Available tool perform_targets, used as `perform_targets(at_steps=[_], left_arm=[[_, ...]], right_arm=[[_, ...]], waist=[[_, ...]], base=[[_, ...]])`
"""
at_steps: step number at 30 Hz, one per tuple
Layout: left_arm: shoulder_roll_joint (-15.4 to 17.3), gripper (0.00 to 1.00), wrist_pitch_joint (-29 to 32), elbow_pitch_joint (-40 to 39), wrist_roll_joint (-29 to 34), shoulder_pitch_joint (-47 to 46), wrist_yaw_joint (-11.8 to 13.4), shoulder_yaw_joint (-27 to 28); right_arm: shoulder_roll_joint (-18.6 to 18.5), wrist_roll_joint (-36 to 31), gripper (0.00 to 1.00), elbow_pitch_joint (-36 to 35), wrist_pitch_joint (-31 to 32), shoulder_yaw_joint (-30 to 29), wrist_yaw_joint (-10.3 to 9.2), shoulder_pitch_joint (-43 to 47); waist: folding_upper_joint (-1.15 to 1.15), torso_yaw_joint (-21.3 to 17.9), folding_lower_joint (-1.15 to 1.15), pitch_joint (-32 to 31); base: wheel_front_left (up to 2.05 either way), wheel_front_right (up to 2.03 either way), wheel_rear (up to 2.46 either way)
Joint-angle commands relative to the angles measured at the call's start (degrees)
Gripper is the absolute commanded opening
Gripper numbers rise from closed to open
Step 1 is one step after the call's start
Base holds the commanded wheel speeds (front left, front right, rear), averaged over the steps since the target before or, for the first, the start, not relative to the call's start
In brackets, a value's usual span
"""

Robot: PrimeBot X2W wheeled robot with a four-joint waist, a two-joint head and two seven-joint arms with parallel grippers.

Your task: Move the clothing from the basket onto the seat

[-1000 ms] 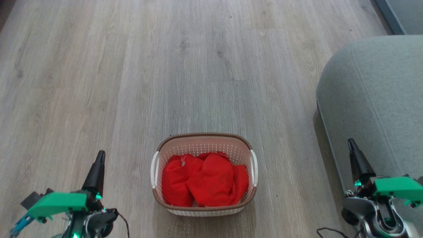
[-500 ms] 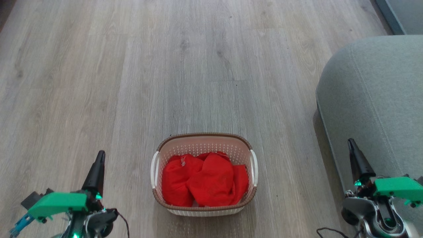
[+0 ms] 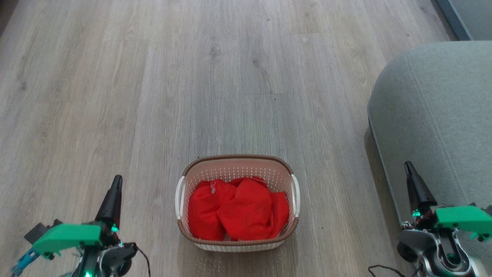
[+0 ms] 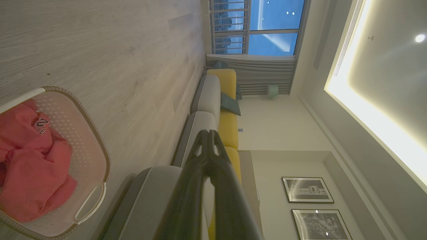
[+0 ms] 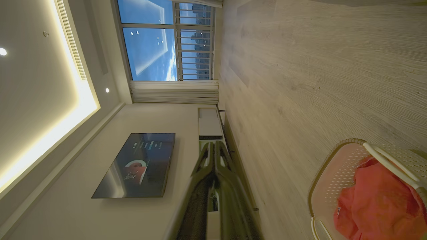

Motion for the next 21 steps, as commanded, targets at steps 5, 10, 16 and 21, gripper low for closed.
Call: perform_targets(at_steps=[5,10,16,21], left_arm=[[0.6,0.00,0.4,-1.9,-0.4,-2.8,-0.5,1.9],[0.6,0.00,0.4,-1.9,-0.4,-2.8,-0.5,1.9],[0.6,0.00,0.4,-1.9,-0.4,-2.8,-0.5,1.9],[0.6,0.00,0.4,-1.9,-0.4,-2.8,-0.5,1.9]], right_arm=[[-0.2,0.4,0.00,-2.3,0.2,1.0,0.00,-2.1],[-0.2,0.4,0.00,-2.3,0.2,1.0,0.00,-2.1],[-0.2,0.4,0.00,-2.3,0.2,1.0,0.00,-2.1],[-0.2,0.4,0.00,-2.3,0.2,1.0,0.00,-2.1]], waist=[[0.00,0.0,0.00,0.0],[0.00,0.0,0.00,0.0],[0.00,0.0,0.00,0.0],[0.00,0.0,0.00,0.0]], base=[[0.00,0.00,0.00],[0.00,0.00,0.00],[0.00,0.00,0.00],[0.00,0.00,0.00]])
